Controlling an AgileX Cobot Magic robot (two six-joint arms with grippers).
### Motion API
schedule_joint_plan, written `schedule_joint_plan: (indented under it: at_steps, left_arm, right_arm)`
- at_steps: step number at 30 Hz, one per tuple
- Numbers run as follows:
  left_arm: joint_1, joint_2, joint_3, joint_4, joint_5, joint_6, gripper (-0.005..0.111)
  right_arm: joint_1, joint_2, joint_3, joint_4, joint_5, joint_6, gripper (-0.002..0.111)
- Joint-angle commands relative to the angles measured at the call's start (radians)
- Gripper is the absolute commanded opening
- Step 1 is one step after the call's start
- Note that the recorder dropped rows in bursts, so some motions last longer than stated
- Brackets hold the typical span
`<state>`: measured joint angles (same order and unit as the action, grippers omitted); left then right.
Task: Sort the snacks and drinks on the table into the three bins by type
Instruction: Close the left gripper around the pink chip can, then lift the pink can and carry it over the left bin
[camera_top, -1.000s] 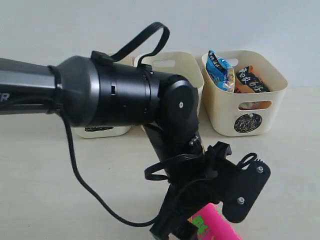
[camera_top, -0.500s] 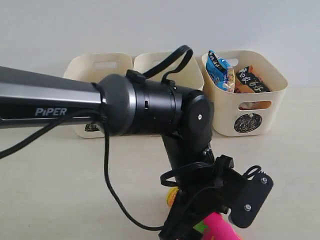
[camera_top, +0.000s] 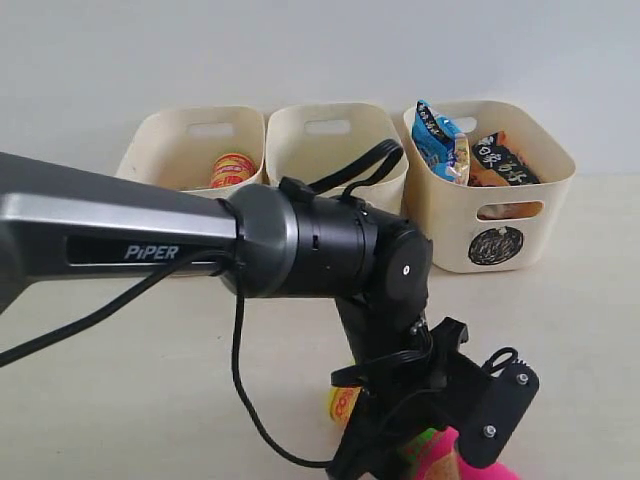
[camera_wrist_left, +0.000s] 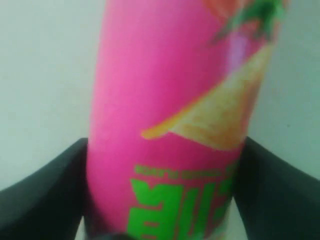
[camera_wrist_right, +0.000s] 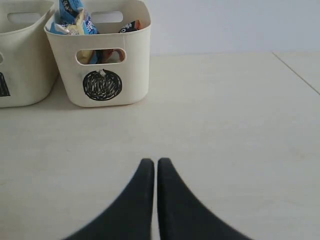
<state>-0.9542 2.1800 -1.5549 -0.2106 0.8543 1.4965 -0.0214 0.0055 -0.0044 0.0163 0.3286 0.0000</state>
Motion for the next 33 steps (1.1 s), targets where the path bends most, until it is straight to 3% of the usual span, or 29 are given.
schedule_joint_plan:
  at_steps: [1, 4, 18, 24, 33]
  left_arm:
    - [-0.008, 0.007, -0.004, 0.001, -0.003, 0.03, 0.034]
    - [-0.008, 0.007, -0.004, 0.018, 0.003, 0.038, 0.004]
    - [-0.004, -0.207, -0.004, 0.021, 0.021, -0.118, 0.004]
    - [0.007, -0.304, -0.004, 0.105, 0.034, -0.269, 0.004]
    - [0.136, -0.361, -0.004, 0.177, 0.064, -0.481, 0.004]
  right_arm:
    - [0.002, -0.006, 0.004, -0.004, -0.007, 0.0, 0.0]
    - [0.002, -0.006, 0.004, -0.004, -0.007, 0.0, 0.0]
    - [0.002, -0.006, 0.004, -0.004, -0.007, 0.0, 0.0]
    - [0.002, -0.006, 0.004, -0.004, -0.007, 0.0, 0.0]
    - [0.002, -0.006, 0.004, -0.004, -0.007, 0.0, 0.0]
